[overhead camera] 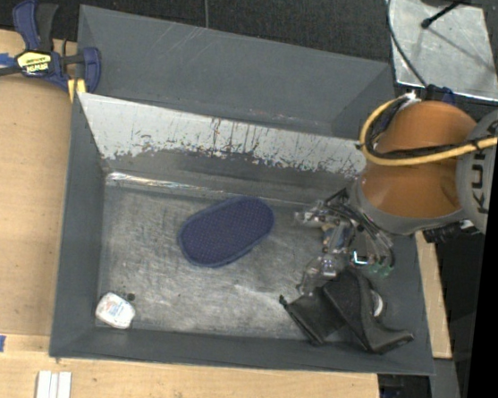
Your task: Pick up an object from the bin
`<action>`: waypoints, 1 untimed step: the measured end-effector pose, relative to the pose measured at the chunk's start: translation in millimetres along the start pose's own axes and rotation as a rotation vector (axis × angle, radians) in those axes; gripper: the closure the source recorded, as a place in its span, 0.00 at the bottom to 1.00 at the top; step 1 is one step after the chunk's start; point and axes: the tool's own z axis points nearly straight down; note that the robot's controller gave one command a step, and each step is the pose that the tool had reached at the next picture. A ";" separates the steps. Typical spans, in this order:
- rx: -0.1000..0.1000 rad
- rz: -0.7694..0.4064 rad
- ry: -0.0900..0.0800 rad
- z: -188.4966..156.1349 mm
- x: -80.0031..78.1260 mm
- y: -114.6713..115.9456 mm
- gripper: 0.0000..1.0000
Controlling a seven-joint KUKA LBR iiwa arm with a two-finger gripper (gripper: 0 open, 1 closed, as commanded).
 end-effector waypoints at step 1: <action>0.001 -0.176 -0.012 72.4 -53.7 37.8 0.00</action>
Offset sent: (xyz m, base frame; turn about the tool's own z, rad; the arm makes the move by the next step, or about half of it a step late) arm 0.0517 0.0380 -0.0733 -0.1780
